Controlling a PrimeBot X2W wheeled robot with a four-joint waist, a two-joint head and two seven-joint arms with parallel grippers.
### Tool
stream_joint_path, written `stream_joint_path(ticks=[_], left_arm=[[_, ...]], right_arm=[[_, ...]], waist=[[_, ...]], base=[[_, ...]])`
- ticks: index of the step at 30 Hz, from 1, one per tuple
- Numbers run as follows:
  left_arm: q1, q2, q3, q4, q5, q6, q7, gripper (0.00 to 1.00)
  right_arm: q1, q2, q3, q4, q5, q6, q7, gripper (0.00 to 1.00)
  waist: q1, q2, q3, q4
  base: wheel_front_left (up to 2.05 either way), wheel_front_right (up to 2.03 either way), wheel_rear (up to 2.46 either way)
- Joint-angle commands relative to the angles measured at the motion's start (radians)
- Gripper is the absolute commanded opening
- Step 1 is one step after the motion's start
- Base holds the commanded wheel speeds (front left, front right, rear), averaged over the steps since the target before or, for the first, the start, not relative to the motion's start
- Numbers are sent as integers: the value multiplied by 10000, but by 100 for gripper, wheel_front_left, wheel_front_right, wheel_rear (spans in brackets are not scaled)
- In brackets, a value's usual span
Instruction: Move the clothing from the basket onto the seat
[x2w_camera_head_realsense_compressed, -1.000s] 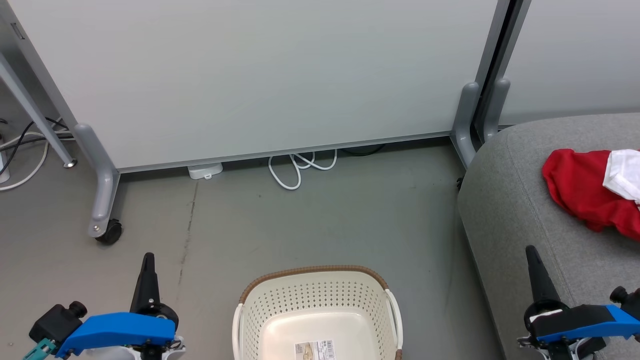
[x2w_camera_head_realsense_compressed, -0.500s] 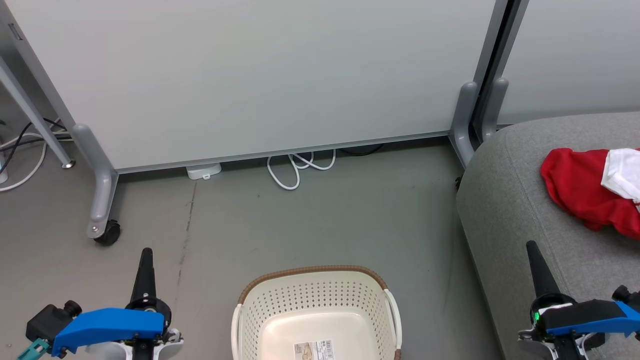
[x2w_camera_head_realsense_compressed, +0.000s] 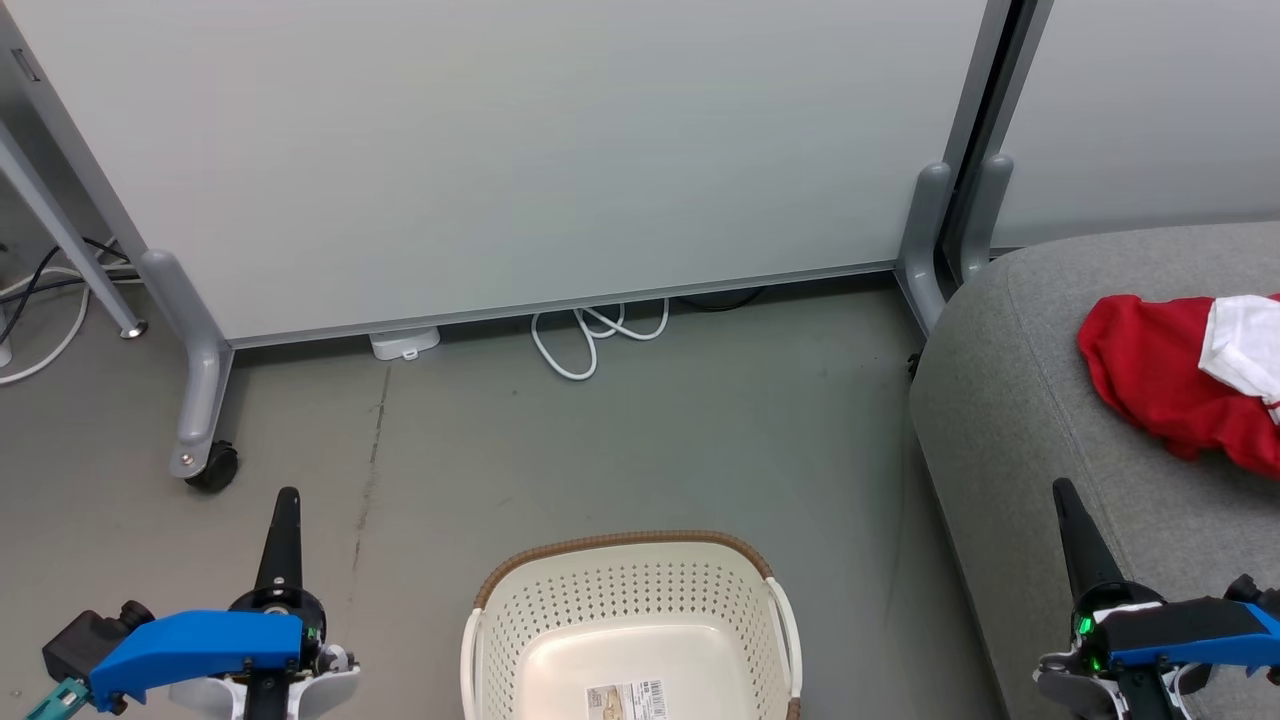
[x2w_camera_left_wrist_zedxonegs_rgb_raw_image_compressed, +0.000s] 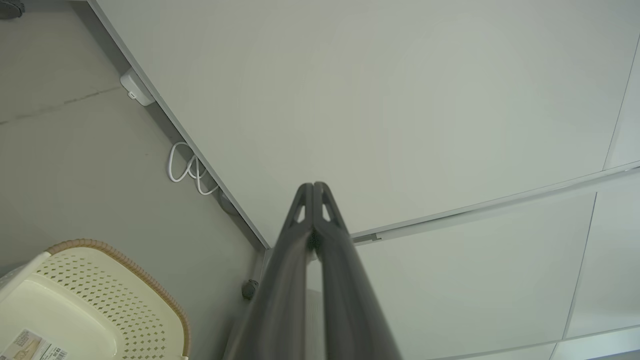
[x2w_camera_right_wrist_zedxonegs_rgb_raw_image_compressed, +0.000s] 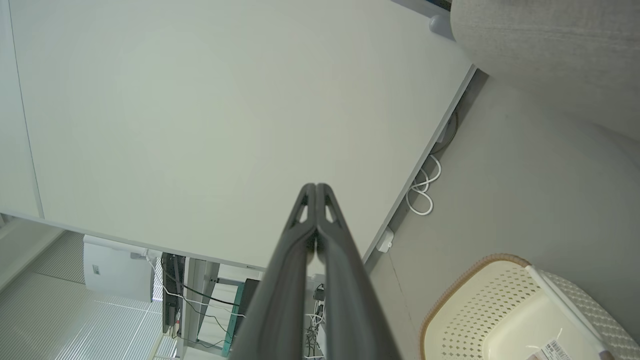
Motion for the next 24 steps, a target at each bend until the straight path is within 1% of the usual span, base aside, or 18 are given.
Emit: stream_joint_path(ticks=[1, 24], left_arm=[[-215, 4, 37, -95, -222, -55, 64, 0], [-326, 2, 261, -135, -2065, -108, 548, 0]], right_arm=[[-232, 22, -36, -93, 223, 3, 68, 0], [-282, 86, -167, -109, 1993, 4, 565, 0]], waist=[[0, -1, 0, -3], [0, -1, 3, -67]], base=[[0, 0, 0], [0, 0, 0]])
